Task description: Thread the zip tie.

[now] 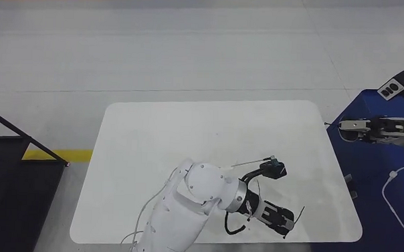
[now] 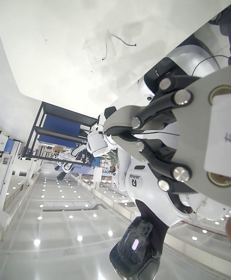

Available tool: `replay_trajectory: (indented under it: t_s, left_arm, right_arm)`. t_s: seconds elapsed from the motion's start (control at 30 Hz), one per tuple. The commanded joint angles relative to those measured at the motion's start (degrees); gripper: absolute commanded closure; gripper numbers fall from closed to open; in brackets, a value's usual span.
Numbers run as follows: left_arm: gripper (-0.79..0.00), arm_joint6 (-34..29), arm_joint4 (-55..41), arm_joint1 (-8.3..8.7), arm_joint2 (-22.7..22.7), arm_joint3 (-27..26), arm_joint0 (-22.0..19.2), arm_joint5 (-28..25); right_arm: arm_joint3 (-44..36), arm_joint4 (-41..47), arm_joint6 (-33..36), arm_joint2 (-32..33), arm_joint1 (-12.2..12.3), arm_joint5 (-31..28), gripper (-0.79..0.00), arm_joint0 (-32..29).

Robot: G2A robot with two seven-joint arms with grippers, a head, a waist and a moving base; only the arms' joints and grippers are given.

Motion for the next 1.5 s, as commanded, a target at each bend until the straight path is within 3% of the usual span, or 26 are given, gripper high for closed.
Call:
replay_trajectory:
  t_s: [0.0,0.13,0.3,0.47,0.53,0.8,0.87,0.93,1.17,1.37,1.47]
  left_arm:
    - [0.000,0.0,0.0,0.00,0.0,0.0,0.0,0.0]
    - [0.000,1.0,0.6,0.36,0.3,-1.5,0.1,0.9]
    - [0.000,-1.3,0.3,0.95,0.6,-7.0,-2.5,10.5]
    - [0.000,4.0,-11.2,1.51,4.3,-1.1,-8.7,15.8]
    - [0.000,4.8,-15.6,1.72,5.9,1.6,-10.1,16.7]
    - [0.000,4.8,-15.6,1.72,5.9,1.6,-10.1,16.7]
    - [0.000,5.0,-25.7,1.33,4.6,3.2,-7.9,15.4]
    - [0.000,5.8,-32.6,1.08,2.9,5.2,-8.2,14.0]
    - [0.000,7.9,-39.7,1.96,-1.2,9.6,-13.1,19.7]
    - [0.000,14.2,-39.0,4.50,1.9,11.2,-15.8,26.0]
    - [0.000,14.2,-39.0,4.50,1.9,11.2,-15.8,26.0]
  right_arm:
    - [0.0,0.0,0.0,0.0,0.0,0.0,0.000,0.0]
    - [-2.5,-2.0,0.0,0.4,0.2,-3.2,0.000,-1.2]
    - [-5.7,-7.9,0.0,1.9,2.8,-9.4,0.000,-7.2]
    - [-9.8,-6.0,0.0,0.7,7.6,-9.5,0.000,-12.8]
    - [-9.9,-5.1,0.0,1.0,8.5,-9.9,0.000,-13.5]
    - [-9.9,-5.1,0.0,1.0,8.5,-9.9,0.000,-13.5]
    - [-11.9,-5.8,-0.2,0.2,8.4,-11.0,0.000,-14.1]
    - [-14.1,-7.7,0.0,-0.3,8.6,-12.9,0.000,-15.1]
    - [-15.5,-8.1,0.0,1.2,10.4,-19.3,0.000,-19.4]
    - [-17.0,-3.1,0.0,1.4,12.6,-19.4,0.000,-22.9]
    - [-17.0,-3.1,0.0,1.4,12.6,-19.4,0.000,-22.9]
